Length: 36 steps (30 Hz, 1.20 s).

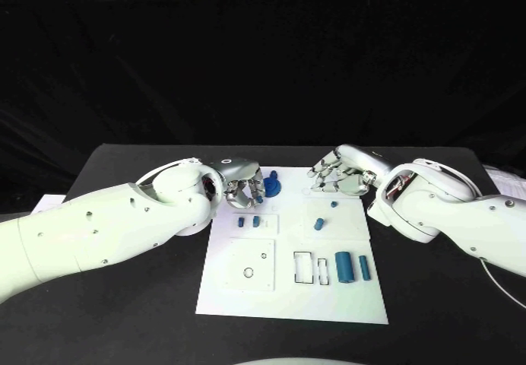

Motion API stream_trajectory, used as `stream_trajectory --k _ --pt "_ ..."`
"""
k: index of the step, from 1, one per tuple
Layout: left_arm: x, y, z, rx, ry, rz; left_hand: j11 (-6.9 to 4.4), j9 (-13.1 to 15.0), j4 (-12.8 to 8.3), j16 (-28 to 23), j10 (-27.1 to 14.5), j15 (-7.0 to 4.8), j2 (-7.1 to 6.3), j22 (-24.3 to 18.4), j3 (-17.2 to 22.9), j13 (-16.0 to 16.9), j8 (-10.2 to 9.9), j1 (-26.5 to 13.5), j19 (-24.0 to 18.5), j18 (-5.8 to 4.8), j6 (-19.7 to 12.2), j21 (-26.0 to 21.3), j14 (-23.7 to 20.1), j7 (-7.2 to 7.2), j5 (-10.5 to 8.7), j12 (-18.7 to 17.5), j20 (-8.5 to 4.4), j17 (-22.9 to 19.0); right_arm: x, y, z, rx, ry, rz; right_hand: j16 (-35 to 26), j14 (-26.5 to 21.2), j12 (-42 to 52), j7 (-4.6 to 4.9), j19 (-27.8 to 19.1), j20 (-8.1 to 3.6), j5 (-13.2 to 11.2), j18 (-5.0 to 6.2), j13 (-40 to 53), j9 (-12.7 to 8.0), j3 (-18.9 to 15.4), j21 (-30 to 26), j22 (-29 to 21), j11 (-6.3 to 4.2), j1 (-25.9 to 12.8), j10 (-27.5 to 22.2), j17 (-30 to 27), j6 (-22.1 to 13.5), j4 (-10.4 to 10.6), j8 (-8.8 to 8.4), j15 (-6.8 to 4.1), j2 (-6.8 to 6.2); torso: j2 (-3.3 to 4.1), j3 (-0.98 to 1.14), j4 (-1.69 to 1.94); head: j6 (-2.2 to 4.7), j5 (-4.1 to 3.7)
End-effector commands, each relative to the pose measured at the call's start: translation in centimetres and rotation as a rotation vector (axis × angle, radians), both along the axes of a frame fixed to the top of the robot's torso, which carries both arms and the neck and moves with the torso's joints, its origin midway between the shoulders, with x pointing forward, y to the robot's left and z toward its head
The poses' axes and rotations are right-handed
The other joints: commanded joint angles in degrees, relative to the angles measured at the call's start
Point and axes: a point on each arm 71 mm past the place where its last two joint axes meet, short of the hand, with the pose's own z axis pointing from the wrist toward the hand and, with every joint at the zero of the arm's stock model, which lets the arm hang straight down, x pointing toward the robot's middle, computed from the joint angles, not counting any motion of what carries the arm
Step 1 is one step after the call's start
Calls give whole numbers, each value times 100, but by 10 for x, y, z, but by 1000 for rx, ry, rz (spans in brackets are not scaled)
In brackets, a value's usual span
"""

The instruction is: Assemble the parts on the task board

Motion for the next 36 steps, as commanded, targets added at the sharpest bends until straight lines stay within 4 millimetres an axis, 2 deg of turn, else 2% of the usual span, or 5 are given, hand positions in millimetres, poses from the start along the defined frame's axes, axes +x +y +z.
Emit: stream_trajectory --k 1,15,25,36 --pt "0 5 0 -17 19 28 -4 -2 3 20 45 -9 -6 434 -15 8 -21 -71 129 -112 44 25 97 -5 -24 -15 13 -8 -1 0 -1 -4 3 7 -23 338 -38 13 -4 32 37 49 -5 -6 43 4 -9 -8 -27 34 350 12 -5 -10 41 -48 2 4 2 -4 16" --pt "5 17 -8 30 73 62 -11 -6 26 10 49 -13 -29 425 -52 9 -25 -148 124 -108 51 7 89 -19 -28 -21 12 -48 -1 1 -1 -2 3 9 -23 338 -38 13 -4 32 37 49 -5 -6 43 4 -9 -8 -27 34 350 12 -5 -10 41 -48 6 8 -11 0 43" --pt "5 15 -15 38 88 59 -12 -7 27 8 49 -14 -30 418 -54 9 -26 -152 120 -105 51 -6 87 -21 -28 -21 12 -55 -1 1 -1 -2 3 10 -23 338 -38 13 -4 32 37 49 -5 -6 43 4 -9 -8 -27 34 350 12 -5 -10 41 -48 7 6 -17 -6 44" --pt "5 13 -18 39 90 57 -13 -7 27 8 50 -15 -29 418 -54 10 -26 -155 120 -105 52 -7 87 -22 -28 -21 11 -56 -1 2 -1 -2 3 11 -23 338 -38 13 -4 32 37 49 -5 -6 43 4 -9 -8 -27 34 350 12 -5 -10 41 -48 7 5 -8 -15 49"
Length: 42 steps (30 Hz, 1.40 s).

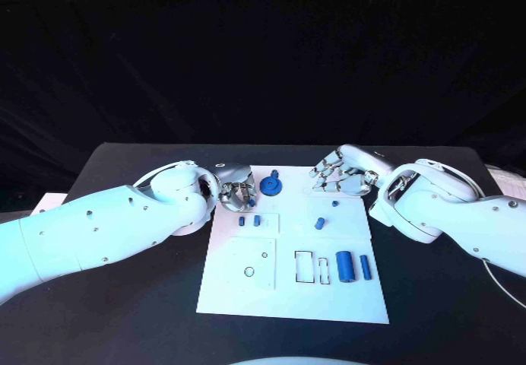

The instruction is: Assemble the parts on the task board

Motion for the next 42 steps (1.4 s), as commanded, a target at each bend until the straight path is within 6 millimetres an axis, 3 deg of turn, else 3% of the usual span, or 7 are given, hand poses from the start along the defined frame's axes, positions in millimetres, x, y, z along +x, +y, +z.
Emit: stream_trajectory --k 1,42 --pt "-1 -2 -2 8 13 -7 6 -7 4 8 32 -15 -4 418 -31 6 -26 -59 120 -105 33 -7 86 -2 -12 -21 11 -7 -1 1 0 -4 1 10 -23 338 -38 13 -4 32 37 49 -6 -8 43 4 -9 -8 -27 34 352 12 -5 -10 41 -48 -1 -2 0 -1 14" --pt "3 -5 -5 34 26 13 4 -23 14 0 18 -22 -14 402 -69 7 -48 -130 110 -99 15 -43 72 -3 -46 -36 4 -64 0 3 -3 -7 15 14 -31 335 -55 17 -13 34 31 53 -47 -13 55 -7 -22 -4 -46 39 341 7 13 -13 43 -61 -4 -3 0 -29 -5"
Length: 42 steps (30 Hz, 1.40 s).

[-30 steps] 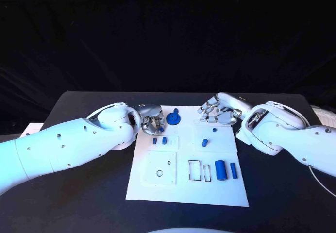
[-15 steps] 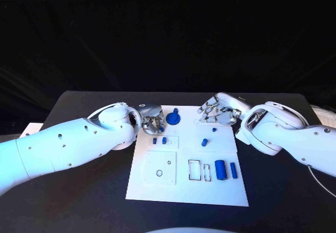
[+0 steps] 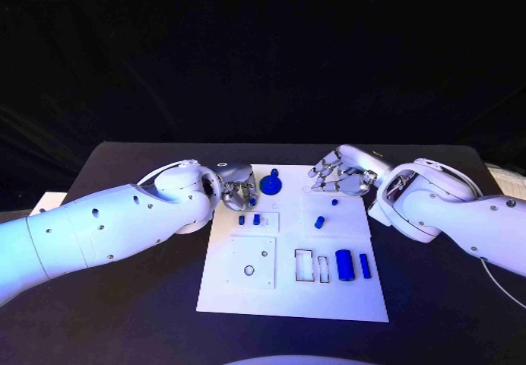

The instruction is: Assemble the parts on the task board

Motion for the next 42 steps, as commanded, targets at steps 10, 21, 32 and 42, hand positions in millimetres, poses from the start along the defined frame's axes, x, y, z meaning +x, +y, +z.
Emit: stream_trajectory --k 10,21,32,42 --pt "0 1 -1 16 8 12 125 -95 7 -11 -200 53 -99 384 -84 -33 -67 -159 104 -101 -269 -82 53 146 -23 -44 52 -105 -1 1 -2 -8 10 10 -53 328 -65 27 -43 40 28 64 -73 -18 57 -43 -52 12 -34 1 310 -16 15 -19 54 -55 -2 -3 5 -12 2" --pt "0 6 -2 22 0 29 213 -199 19 3 -404 122 -175 344 -113 -54 -65 -197 89 -88 -585 -161 39 245 -20 -49 113 -163 0 -1 -4 -20 24 5 -70 323 -136 49 -57 56 3 70 -177 -31 87 -65 -79 42 -50 -65 289 -46 27 -19 76 -90 1 -8 1 -11 4" --pt "0 29 8 -135 -41 63 210 -237 8 1 -459 134 -137 259 -81 -49 -36 -139 48 -56 -667 -311 21 217 -13 -25 140 -215 0 -8 -5 -49 20 -7 -92 316 -211 31 -81 76 -21 81 -333 -41 190 -101 -122 51 28 -130 260 -45 -23 -9 90 -104 -15 -3 4 11 -37" --pt "-2 72 22 -1022 275 324 294 -261 -199 -1253 -603 168 174 -1148 424 -72 -11 244 -970 392 -619 -2780 -858 328 -11 37 162 -2265 -4 -22 -4 -196 -40 -36 -92 318 -279 -56 -88 56 -106 87 -509 -45 301 -119 -143 20 99 -133 257 -5 -78 -10 63 -174 -12 -13 5 71 -86"
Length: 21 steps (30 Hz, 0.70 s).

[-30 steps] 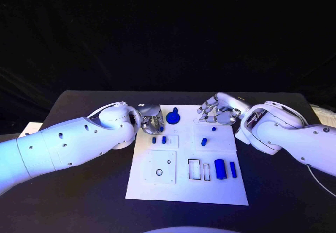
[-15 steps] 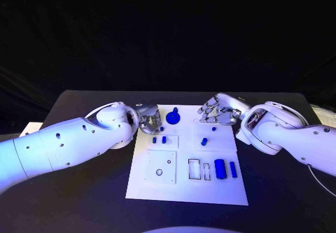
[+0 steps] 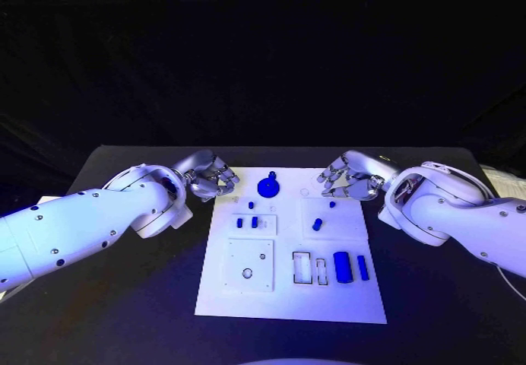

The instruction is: Assemble the parts on the task board

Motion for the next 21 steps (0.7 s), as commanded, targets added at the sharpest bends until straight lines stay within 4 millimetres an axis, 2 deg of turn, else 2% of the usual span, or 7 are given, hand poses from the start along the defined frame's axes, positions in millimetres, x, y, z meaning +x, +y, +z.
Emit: stream_trajectory --k 1,6,10,11,18,21 --pt "-2 9 8 -700 211 152 -10 -5 -31 -307 -1 12 6 -291 48 8 18 36 -260 104 19 -521 -233 28 -18 94 11 -480 -2 -4 -2 -161 -44 -10 -27 339 -42 -55 -27 -7 -38 88 -45 -10 42 -30 -15 -32 -4 -39 259 -14 -3 -12 0 -60 8 -13 -2 32 -57" --pt "-12 11 8 -910 300 148 -77 22 30 -386 117 -9 50 -434 -169 51 111 -181 -391 144 150 -765 -319 -42 -40 279 14 -638 -4 -8 -4 -290 -57 -19 -12 345 -56 -96 -22 -11 -49 88 -96 -11 67 -30 -13 -41 1 -43 277 2 -12 -8 -6 -84 11 -17 0 59 -206" --pt "-20 11 9 -979 333 132 -89 26 68 -384 121 -14 69 -483 -301 61 134 -286 -411 147 164 -838 -332 -60 -42 340 15 -666 -5 -10 -7 -370 -58 -24 -19 344 -56 -120 -20 -16 -67 88 -126 -8 85 -32 -16 -48 -6 -28 266 27 -9 -2 -13 -97 18 -9 -6 76 -269" --pt "-21 11 9 -990 338 130 -89 26 68 -384 121 -14 69 -484 -301 61 134 -286 -411 147 164 -839 -332 -60 -42 340 15 -666 -5 -10 -8 -384 -59 -26 -24 343 -58 -126 -22 -17 -76 89 -136 -8 88 -36 -20 -51 -11 -27 259 32 -6 -2 -15 -102 17 -8 -10 80 -305" --pt "-27 11 9 -1034 345 132 -96 24 51 -405 115 -19 59 -538 -397 68 142 -315 -429 156 154 -919 -359 -67 -40 387 11 -730 -6 -8 -11 -416 -78 -23 -40 339 -57 -142 -26 -26 -114 92 -177 -6 106 -45 -31 -70 -40 -6 237 57 12 1 -32 -118 22 2 -5 85 -347" --pt "-28 11 9 -1040 345 130 -96 24 51 -405 115 -19 59 -538 -397 68 142 -315 -429 156 154 -919 -359 -67 -40 387 11 -730 -7 -6 -12 -417 -82 -17 -42 338 -55 -143 -26 -29 -121 93 -186 -5 113 -47 -32 -74 -43 3 234 64 15 2 -36 -118 21 1 -5 84 -351"
